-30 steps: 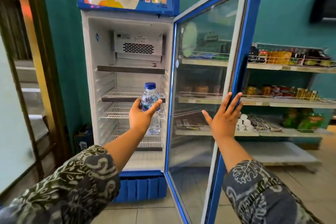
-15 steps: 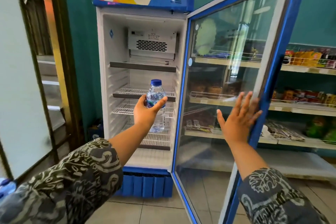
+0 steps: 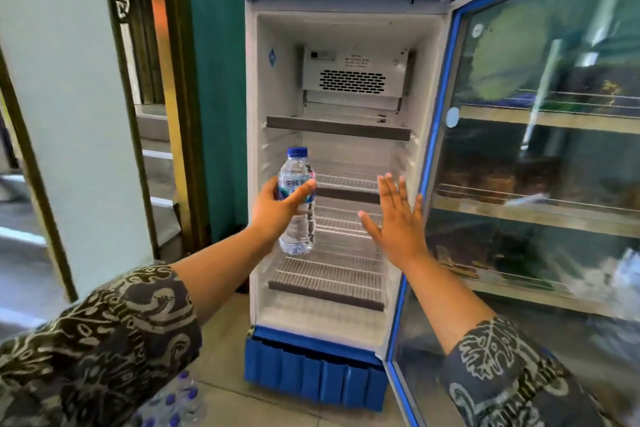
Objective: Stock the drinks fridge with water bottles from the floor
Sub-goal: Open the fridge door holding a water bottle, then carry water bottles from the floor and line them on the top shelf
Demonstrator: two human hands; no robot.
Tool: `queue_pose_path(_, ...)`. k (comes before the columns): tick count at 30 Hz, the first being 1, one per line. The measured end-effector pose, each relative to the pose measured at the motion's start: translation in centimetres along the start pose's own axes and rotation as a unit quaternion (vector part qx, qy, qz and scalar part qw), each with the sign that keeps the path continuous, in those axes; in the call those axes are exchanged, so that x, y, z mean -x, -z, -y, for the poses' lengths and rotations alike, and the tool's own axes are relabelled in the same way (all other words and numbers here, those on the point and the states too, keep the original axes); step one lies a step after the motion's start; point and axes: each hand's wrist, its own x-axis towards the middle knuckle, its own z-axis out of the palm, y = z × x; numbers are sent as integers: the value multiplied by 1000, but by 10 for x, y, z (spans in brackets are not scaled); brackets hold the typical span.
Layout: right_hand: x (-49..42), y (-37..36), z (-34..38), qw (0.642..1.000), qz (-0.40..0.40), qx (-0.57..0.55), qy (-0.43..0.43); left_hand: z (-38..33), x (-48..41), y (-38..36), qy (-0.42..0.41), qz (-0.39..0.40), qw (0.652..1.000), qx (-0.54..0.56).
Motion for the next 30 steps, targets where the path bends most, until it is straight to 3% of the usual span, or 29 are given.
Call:
queue_pose_path(6, -113, -70, 32, 998, 53, -18, 6, 23, -112, 48, 10, 37, 999, -22)
queue_pose_path(13, -236, -109, 39, 999, 7, -44, -19, 18, -252, 60, -30, 61, 996, -56)
queue_pose_path(25, -432, -149, -40, 991, -7, -133, 5, 25, -458, 4, -52, 62, 997, -15)
queue_pose_path(30, -500, -155, -86, 991, 27, -133, 8, 30, -540, -41, -60, 57, 996, -16)
